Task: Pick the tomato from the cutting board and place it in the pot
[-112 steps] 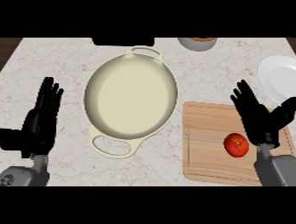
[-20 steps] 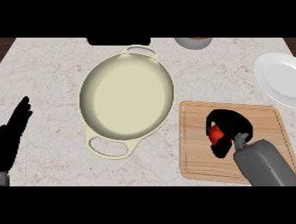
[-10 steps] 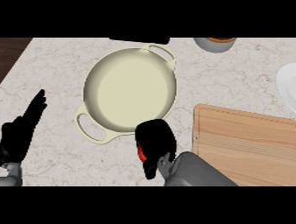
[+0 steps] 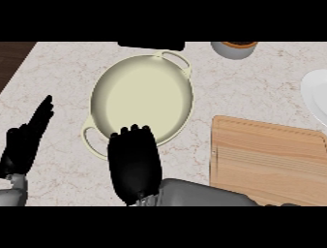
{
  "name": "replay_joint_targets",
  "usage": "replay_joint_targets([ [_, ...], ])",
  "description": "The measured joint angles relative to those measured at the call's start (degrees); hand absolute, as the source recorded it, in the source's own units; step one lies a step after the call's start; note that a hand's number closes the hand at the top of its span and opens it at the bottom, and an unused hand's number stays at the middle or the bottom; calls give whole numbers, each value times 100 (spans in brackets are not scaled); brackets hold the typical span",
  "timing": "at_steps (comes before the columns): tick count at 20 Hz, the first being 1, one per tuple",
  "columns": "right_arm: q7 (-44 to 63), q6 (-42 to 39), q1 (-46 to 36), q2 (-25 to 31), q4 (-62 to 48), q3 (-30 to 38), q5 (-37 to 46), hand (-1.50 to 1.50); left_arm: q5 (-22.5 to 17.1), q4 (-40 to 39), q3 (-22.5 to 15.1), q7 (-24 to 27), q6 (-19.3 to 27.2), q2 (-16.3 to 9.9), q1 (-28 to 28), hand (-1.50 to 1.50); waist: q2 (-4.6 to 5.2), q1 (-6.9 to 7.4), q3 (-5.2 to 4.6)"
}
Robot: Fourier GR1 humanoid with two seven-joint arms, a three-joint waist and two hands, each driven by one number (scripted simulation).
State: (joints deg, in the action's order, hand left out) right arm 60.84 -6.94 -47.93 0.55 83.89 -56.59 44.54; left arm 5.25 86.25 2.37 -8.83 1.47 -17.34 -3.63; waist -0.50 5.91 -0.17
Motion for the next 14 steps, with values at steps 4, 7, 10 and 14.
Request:
replay_joint_targets([
  [4, 310, 261, -754, 19, 126, 21, 350, 150, 14, -77, 20, 59, 5, 1, 43, 0, -19, -37, -6],
  [7, 469, 491, -1152, 26, 182, 208, 364, 150, 36, -113, 40, 103, 29, 2, 52, 0, -6, -61, -5],
  [10, 532, 718, -1527, 29, 69, 438, 337, 150, 57, -117, 12, 95, 55, 51, 34, 0, 14, -63, -5],
  [14, 536, 1069, -1907, 29, -178, 631, 296, 150, 75, -144, 53, 107, 95, 53, -3, 0, 40, -107, -3],
])
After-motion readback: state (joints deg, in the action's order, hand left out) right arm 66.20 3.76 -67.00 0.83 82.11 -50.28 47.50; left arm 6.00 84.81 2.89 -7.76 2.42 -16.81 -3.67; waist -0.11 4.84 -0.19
